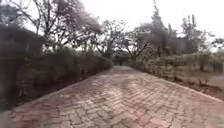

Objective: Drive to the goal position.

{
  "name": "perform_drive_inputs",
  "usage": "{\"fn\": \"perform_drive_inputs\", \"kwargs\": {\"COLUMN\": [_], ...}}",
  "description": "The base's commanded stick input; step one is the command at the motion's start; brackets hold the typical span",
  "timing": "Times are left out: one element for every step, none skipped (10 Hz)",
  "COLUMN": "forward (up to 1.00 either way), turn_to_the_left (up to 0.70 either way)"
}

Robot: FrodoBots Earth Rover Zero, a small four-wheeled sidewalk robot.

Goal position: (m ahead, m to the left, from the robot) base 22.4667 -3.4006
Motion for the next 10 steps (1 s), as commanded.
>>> {"fn": "perform_drive_inputs", "kwargs": {"forward": [0.85, 0.85, 0.85, 0.85, 0.85, 0.85, 0.85, 0.85, 0.85, 0.85], "turn_to_the_left": [0.0, 0.0, 0.0, 0.0, 0.0, 0.0, 0.0, 0.0, 0.0, 0.0]}}
